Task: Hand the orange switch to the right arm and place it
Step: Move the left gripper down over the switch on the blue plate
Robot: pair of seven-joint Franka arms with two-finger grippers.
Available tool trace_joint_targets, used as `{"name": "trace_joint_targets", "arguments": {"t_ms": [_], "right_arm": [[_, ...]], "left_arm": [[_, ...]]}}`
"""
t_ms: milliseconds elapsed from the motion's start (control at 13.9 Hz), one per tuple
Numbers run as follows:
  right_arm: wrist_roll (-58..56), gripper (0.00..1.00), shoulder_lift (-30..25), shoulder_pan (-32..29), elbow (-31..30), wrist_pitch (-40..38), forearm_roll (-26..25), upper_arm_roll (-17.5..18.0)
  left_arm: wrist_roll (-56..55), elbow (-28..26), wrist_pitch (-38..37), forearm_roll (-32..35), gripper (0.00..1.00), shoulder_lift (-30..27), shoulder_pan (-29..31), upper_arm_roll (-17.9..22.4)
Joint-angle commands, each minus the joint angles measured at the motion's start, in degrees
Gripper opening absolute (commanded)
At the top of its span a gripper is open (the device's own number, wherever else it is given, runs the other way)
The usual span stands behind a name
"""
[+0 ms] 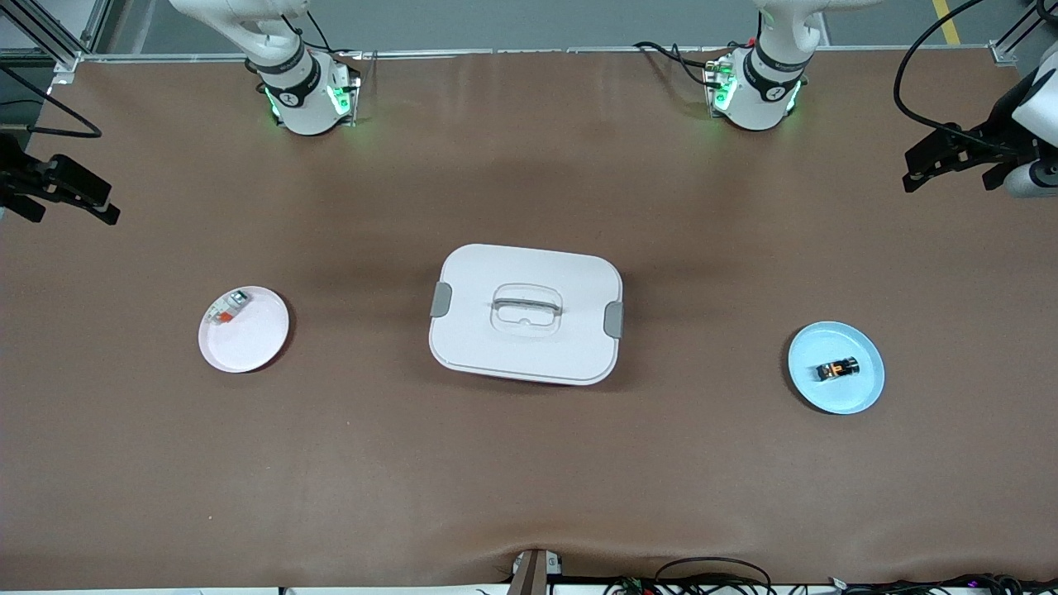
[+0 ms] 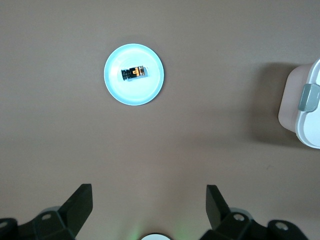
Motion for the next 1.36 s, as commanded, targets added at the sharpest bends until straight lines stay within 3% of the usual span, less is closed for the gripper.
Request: {"name": "trace_joint_targets", "arguments": {"t_ms": [0, 503, 1077, 1293], "right_arm": [[0.02, 1.0, 0.37, -1.05, 1.28, -0.84, -0.96, 0.74], [-0.07, 1.0, 0.37, -1.4, 1.28, -0.92, -0.96, 0.74], [-0.07, 1.0, 0.37, -1.32, 1.28, -0.92, -0.87, 0.83], [-0.07, 1.0, 0.37, -1.32, 1.28, -0.92, -0.87, 0.83]], "left_arm": [[0.4, 0.35, -0.29, 0.64, 1.0, -0.16, 0.12, -0.35], [0.4, 1.06, 0.67, 1.34, 1.0, 2.64, 0.47, -0.26], [0.4, 0.09, 8.58, 6.52, 1.0, 10.9, 0.47, -0.26], [0.4, -2.88, 14.02, 6.7, 1.0, 13.63, 1.17, -0.08]]}}
